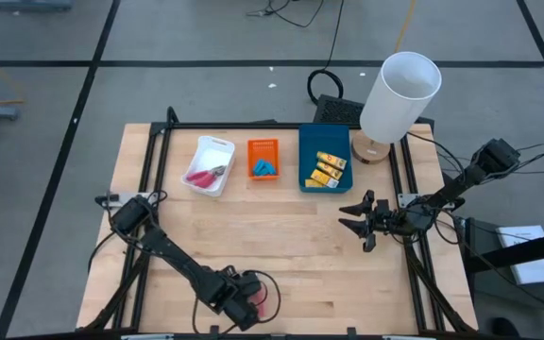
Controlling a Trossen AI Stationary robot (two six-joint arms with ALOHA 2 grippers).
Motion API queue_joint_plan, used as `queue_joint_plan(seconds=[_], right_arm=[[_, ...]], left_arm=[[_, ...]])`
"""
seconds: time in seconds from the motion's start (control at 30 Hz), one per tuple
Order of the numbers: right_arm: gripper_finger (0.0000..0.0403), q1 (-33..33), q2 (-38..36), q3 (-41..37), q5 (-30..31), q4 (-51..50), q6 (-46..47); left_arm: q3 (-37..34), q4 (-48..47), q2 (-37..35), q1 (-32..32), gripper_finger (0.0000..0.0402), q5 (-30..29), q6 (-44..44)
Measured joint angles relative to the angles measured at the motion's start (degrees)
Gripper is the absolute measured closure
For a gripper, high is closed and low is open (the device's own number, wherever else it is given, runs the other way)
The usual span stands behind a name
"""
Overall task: Pick & Place School Supplies
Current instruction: Put the ticket punch into the white bin
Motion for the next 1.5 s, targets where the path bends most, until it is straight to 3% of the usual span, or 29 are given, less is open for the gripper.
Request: queue_joint_plan(seconds=[0.23, 0.7, 1.07, 1.23, 1.5], right_arm=[[0.0245, 0.0, 0.0, 0.0, 0.0, 0.0, 0.0], [0.0245, 0.0, 0.0, 0.0, 0.0, -1.0, 0.0], [0.0245, 0.0, 0.0, 0.0, 0.0, -2.4, 1.3], [0.0245, 0.0, 0.0, 0.0, 0.0, -2.5, 1.3], [0.0245, 0.0, 0.0, 0.0, -0.1, -2.7, 1.3]], left_arm=[[-0.1, -3.2, 0.2, 0.2, 0.0148, 0.8, -3.5], [-0.3, -6.7, 0.3, 1.0, 0.0352, 3.4, 0.6], [-0.5, -6.7, -1.5, 1.0, 0.0356, -2.3, 7.4], [-0.9, -8.7, -6.5, 0.2, 0.0356, -12.3, 11.0], [-0.7, -8.1, -17.5, -3.3, 0.0356, -23.3, 18.8]])
